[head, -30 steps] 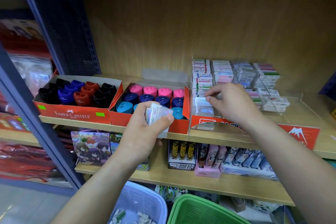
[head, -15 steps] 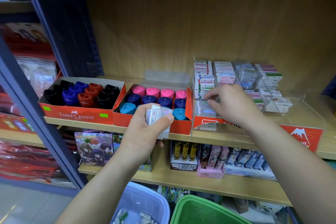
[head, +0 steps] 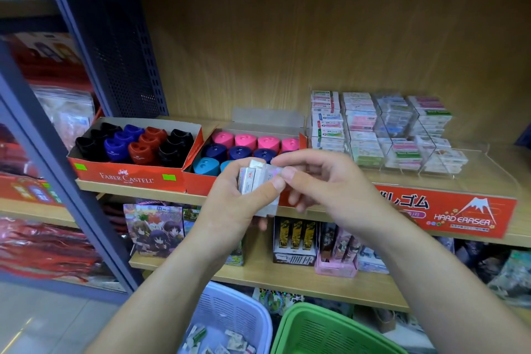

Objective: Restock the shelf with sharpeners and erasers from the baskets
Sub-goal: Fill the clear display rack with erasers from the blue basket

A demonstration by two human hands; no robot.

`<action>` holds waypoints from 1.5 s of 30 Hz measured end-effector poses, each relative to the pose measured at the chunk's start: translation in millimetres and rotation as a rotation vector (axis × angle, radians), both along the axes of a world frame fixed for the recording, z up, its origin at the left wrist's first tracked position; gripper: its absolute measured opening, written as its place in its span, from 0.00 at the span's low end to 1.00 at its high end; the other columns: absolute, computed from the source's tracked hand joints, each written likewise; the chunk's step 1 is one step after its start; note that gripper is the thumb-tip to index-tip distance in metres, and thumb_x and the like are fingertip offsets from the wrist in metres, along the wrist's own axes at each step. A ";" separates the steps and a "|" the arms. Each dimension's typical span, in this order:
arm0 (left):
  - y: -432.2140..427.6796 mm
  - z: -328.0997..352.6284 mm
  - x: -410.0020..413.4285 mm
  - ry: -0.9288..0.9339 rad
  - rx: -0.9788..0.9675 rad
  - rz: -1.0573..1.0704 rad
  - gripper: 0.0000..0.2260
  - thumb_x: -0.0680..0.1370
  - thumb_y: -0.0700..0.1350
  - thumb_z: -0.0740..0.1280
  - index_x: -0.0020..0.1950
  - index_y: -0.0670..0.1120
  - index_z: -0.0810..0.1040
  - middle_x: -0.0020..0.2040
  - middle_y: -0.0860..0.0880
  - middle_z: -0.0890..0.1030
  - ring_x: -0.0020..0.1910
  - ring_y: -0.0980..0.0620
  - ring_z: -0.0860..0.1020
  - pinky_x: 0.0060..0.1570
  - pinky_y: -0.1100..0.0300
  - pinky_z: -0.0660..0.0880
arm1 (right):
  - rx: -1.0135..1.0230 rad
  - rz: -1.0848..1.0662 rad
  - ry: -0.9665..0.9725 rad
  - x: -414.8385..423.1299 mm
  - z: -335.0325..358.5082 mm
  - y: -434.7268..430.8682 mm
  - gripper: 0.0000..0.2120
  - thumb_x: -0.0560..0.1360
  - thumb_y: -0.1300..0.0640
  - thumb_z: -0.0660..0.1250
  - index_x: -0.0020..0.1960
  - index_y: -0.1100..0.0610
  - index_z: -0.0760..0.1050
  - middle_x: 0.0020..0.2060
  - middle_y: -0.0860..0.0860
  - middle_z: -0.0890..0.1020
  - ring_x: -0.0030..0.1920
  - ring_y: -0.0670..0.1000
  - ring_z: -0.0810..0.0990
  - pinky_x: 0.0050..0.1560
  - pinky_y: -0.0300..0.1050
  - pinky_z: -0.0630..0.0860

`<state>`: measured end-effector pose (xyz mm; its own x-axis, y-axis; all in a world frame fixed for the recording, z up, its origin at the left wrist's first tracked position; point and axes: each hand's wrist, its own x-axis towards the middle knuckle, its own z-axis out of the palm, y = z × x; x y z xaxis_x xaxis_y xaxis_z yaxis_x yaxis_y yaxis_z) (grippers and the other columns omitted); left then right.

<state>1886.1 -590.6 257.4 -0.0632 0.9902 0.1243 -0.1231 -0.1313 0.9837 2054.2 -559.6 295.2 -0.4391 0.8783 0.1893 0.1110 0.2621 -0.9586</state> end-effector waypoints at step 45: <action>-11.3 10.2 -3.7 -0.055 -0.068 -0.040 0.23 0.68 0.50 0.73 0.60 0.44 0.76 0.40 0.45 0.85 0.35 0.47 0.83 0.27 0.63 0.75 | -0.038 0.031 -0.103 9.3 -5.0 7.6 0.03 0.78 0.62 0.71 0.52 0.58 0.80 0.41 0.56 0.84 0.39 0.50 0.82 0.39 0.45 0.79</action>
<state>1882.4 -601.8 267.6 -0.0288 0.9981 0.0542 -0.1809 -0.0586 0.9818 2063.5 -552.0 290.1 -0.4814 0.8697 0.1086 0.2023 0.2309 -0.9517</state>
